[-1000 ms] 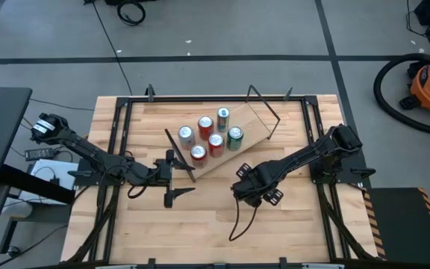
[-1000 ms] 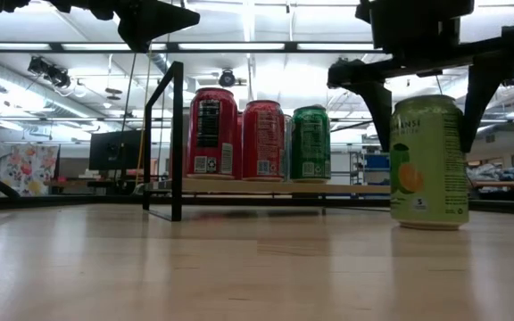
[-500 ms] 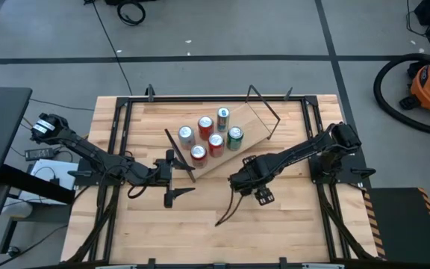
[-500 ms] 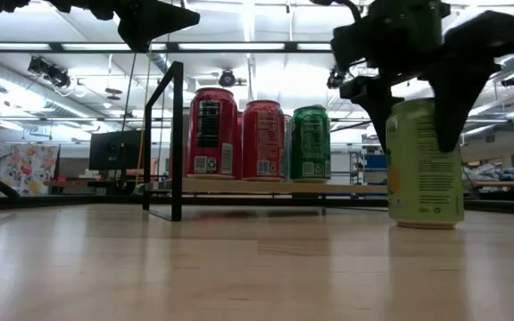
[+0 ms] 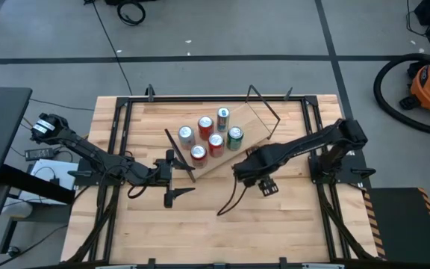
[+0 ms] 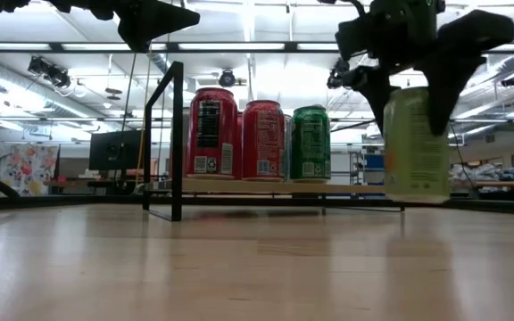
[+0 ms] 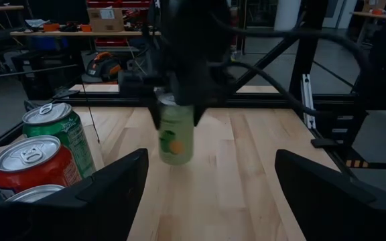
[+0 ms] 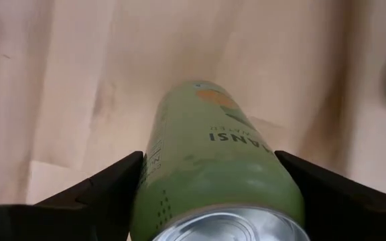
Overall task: Place canned beverage on shelf
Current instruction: Put the light green soda can on the shelf
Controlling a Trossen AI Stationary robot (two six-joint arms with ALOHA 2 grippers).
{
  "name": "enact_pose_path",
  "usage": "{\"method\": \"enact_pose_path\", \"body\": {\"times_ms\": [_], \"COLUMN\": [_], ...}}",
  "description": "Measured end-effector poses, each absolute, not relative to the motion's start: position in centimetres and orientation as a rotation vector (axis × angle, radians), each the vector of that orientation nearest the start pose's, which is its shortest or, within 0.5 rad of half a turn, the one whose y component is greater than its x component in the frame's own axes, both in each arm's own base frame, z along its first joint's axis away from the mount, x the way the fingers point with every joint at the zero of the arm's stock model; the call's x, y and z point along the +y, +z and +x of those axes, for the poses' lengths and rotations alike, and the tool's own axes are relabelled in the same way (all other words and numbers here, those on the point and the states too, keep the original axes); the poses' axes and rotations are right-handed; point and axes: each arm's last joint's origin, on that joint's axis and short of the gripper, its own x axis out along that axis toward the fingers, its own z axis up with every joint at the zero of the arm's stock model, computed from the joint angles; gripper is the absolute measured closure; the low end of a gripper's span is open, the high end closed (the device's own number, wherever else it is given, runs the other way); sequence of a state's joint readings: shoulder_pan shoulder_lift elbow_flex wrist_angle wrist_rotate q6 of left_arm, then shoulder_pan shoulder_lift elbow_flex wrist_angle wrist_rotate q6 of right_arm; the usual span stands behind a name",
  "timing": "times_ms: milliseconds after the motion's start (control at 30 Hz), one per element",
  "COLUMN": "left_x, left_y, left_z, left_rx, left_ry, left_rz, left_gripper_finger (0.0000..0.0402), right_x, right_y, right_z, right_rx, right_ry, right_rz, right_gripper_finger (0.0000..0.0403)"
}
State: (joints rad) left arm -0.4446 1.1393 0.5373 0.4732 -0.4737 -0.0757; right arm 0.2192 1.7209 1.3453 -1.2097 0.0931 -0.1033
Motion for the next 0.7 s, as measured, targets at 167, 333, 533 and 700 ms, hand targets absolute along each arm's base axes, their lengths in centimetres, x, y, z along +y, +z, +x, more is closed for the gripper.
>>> {"method": "enact_pose_path", "body": {"times_ms": [167,333,533,700], "left_x": [-9.0,-9.1,-9.0,-9.1], "left_y": [24.2,24.2,24.2,24.2], "left_z": [22.1,22.1,22.1,22.1], "left_rx": [0.114,0.114,0.114,0.114], "left_ry": [0.034,0.034,0.033,0.033], "left_rz": [-0.018,-0.018,-0.014,-0.014], "left_gripper_finger": [0.0065,0.0065,0.0065,0.0065], "right_x": [4.8,2.6,-0.5,-3.1], "right_y": [25.4,27.1,27.9,27.5], "right_z": [29.3,28.6,28.5,28.6], "right_rx": [1.516,1.466,1.441,1.479], "right_ry": [0.140,0.061,-0.059,-0.078], "right_rz": [-0.383,-0.454,-0.444,-0.417], "right_gripper_finger": [0.0074,0.0074,0.0077,0.0077]}}
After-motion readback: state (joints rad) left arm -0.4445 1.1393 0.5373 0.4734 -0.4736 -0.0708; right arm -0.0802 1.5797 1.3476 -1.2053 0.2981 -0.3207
